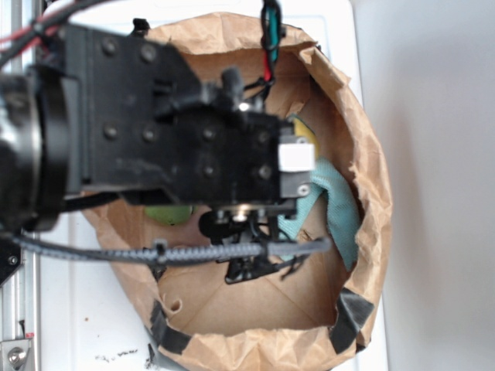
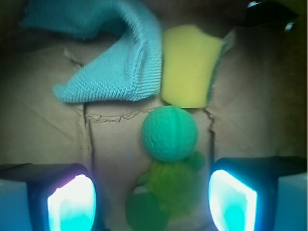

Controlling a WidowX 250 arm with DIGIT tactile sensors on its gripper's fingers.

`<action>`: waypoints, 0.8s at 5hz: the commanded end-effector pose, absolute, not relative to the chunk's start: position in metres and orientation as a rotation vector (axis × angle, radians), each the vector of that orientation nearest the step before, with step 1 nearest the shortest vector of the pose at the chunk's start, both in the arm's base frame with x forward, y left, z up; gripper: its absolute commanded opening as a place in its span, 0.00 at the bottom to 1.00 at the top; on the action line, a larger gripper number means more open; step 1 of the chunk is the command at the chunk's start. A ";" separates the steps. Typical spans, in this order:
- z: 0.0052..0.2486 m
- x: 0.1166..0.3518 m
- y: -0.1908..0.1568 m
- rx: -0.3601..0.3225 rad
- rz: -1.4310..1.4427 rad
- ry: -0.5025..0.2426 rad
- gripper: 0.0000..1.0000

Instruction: Grab the green ball.

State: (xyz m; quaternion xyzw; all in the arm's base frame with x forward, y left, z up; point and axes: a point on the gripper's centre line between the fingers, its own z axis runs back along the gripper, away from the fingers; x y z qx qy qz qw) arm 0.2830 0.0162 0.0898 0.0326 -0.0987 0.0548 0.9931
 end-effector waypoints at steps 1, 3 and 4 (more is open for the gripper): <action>0.082 0.308 0.020 0.066 0.096 -0.216 1.00; 0.064 0.320 0.020 0.114 0.107 -0.206 1.00; 0.058 0.320 0.019 0.151 0.110 -0.201 1.00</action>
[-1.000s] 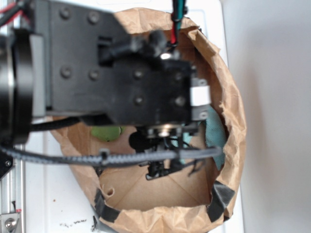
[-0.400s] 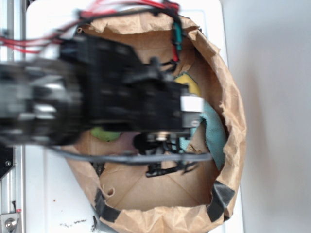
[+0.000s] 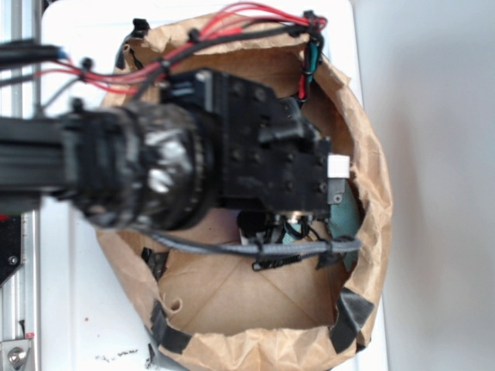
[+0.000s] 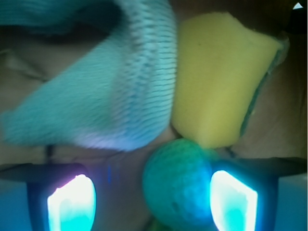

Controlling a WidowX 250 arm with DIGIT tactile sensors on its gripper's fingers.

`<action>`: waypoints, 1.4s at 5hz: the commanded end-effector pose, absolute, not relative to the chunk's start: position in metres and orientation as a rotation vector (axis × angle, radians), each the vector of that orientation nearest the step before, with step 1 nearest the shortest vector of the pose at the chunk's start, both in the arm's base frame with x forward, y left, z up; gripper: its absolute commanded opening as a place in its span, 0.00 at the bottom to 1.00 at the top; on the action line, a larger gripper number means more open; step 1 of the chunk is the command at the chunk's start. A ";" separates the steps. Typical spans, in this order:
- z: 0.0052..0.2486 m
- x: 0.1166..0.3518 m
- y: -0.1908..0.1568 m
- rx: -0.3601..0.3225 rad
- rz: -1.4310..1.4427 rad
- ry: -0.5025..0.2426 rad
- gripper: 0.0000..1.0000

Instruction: Grab the green ball.

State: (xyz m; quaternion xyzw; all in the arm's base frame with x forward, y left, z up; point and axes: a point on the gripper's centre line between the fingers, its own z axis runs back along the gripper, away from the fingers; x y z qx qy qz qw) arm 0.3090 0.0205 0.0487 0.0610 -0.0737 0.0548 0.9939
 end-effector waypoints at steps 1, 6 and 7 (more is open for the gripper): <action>0.052 0.316 0.020 0.195 0.110 -0.206 1.00; 0.059 0.306 0.015 0.213 0.044 -0.263 0.00; 0.093 0.287 0.001 0.118 -0.002 -0.278 0.00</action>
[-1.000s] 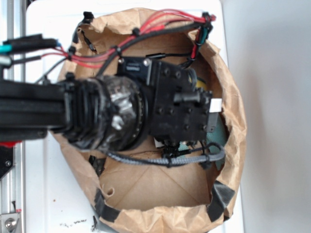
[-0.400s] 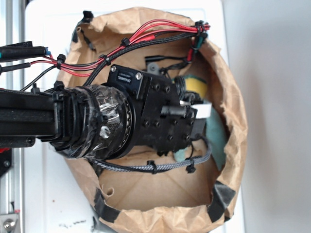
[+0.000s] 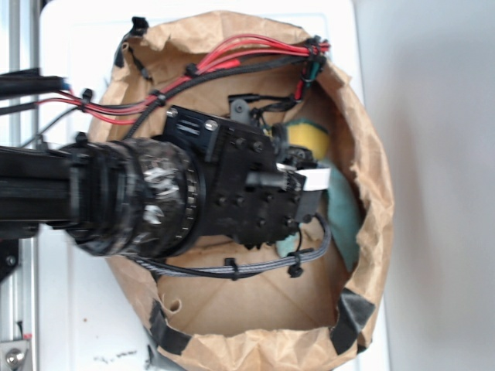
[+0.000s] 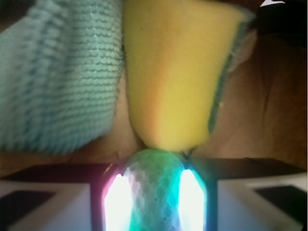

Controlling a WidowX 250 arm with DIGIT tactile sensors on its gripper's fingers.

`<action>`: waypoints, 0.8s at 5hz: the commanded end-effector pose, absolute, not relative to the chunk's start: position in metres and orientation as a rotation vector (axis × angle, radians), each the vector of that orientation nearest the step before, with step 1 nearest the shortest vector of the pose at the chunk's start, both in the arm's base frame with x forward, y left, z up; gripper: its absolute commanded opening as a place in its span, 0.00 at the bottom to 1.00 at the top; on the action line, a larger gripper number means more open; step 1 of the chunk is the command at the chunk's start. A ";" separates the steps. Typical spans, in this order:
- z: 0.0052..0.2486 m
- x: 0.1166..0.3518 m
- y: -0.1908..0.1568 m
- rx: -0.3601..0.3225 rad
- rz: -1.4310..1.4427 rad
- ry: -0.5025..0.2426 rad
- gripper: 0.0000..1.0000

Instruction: Grab the green ball.

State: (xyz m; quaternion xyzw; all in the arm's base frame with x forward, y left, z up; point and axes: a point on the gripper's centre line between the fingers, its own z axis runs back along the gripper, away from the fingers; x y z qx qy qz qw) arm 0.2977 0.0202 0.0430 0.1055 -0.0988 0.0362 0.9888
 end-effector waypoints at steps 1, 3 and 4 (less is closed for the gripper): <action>0.130 0.269 -0.009 -0.001 -0.054 -0.261 0.00; 0.175 0.256 -0.013 -0.096 -0.045 -0.235 0.00; 0.185 0.258 -0.017 -0.083 -0.036 -0.266 0.00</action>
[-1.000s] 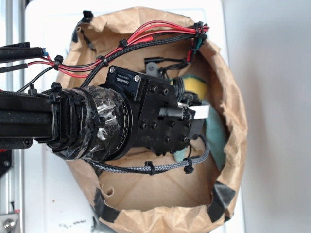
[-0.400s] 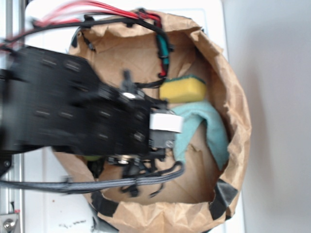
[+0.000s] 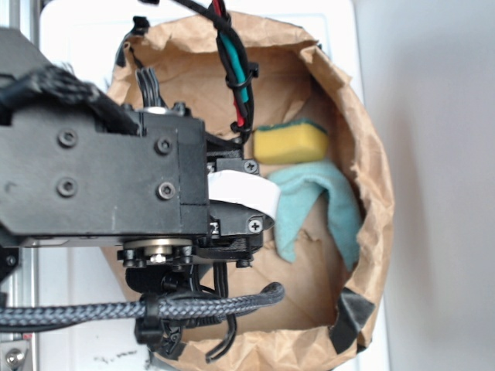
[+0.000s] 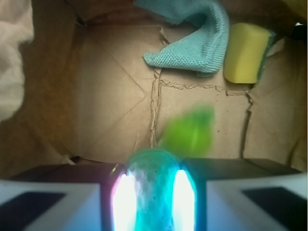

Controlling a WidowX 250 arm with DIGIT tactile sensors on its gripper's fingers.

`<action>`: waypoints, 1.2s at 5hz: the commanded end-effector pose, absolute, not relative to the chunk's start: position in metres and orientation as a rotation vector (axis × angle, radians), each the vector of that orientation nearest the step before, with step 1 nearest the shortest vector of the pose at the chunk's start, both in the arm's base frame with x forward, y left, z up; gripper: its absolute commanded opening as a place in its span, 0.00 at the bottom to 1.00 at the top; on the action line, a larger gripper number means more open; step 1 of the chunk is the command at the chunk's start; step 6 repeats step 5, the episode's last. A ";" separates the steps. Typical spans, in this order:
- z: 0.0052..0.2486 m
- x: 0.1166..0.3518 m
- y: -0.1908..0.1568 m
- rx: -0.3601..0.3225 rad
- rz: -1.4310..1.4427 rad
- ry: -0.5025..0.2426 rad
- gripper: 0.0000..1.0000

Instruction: Grab the green ball.

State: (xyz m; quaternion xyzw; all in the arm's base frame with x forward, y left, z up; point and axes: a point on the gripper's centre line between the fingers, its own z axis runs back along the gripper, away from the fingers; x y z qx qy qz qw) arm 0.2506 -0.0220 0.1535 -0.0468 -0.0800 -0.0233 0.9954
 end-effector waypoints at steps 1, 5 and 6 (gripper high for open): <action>0.187 0.265 -0.015 -0.056 -0.010 -0.281 0.00; 0.185 0.297 0.004 0.032 0.084 -0.315 0.00; 0.185 0.297 0.004 0.032 0.084 -0.315 0.00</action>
